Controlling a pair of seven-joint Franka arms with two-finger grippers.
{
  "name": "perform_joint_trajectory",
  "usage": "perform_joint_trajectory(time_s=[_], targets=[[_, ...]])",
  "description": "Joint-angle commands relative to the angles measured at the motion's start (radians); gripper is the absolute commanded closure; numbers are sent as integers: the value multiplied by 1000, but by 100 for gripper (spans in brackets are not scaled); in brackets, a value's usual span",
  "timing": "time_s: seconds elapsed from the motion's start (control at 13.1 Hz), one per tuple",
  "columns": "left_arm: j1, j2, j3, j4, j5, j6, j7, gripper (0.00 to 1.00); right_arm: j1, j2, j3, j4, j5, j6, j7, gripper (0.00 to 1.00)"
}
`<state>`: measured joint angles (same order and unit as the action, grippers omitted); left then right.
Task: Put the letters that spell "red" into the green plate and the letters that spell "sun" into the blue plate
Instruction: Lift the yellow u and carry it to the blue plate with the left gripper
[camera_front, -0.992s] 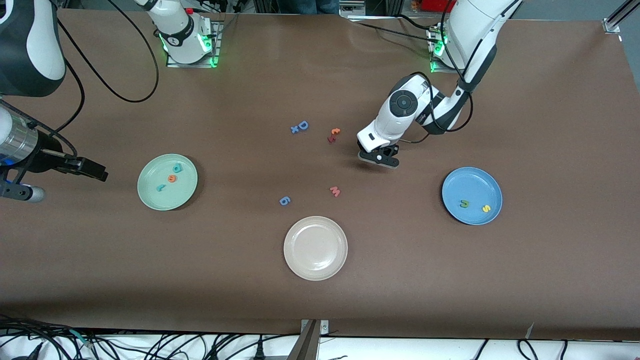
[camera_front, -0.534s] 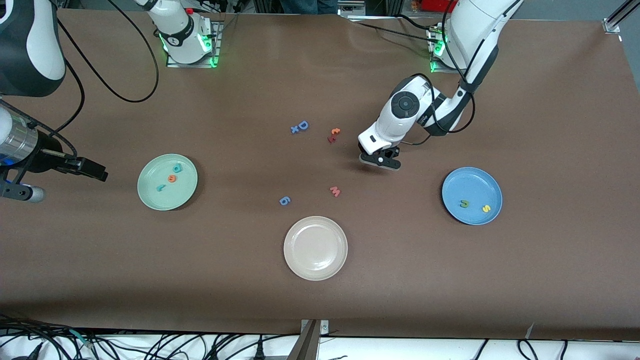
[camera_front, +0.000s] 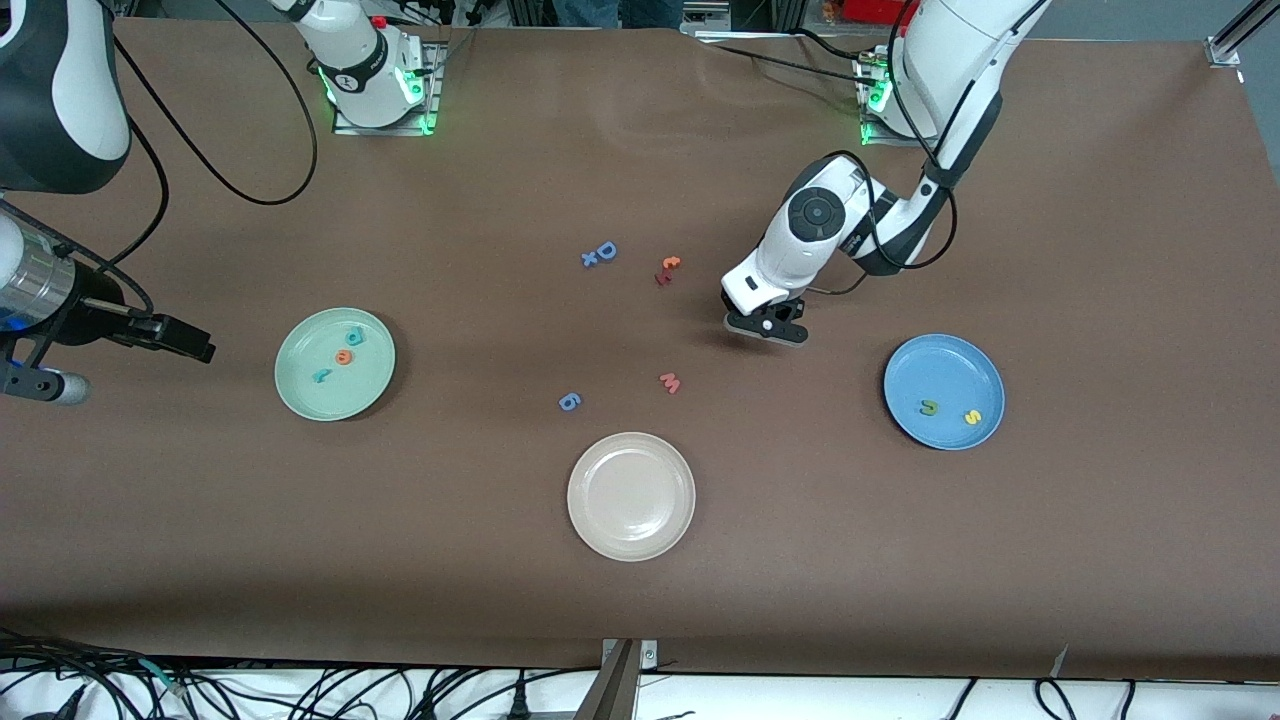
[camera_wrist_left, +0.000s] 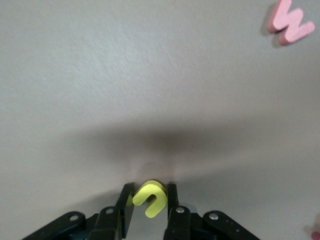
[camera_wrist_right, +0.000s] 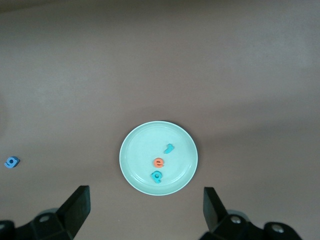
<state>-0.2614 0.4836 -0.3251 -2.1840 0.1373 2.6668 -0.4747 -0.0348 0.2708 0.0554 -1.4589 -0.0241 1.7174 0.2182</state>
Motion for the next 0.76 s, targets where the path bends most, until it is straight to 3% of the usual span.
perform_joint_trajectory(time_s=[0.0,0.46,0.69], targets=[[20,-14,6,38,39,-48,10,79,-16,-8,15,-14,-7,11,-14,0],[161,-66,1,73,96,-143,163,79,-16,-8,15,-14,-7,11,-16,0],[246,-99,1,96,96,-224,336,78,-16,-8,15,-14,-7,11,-16,0]])
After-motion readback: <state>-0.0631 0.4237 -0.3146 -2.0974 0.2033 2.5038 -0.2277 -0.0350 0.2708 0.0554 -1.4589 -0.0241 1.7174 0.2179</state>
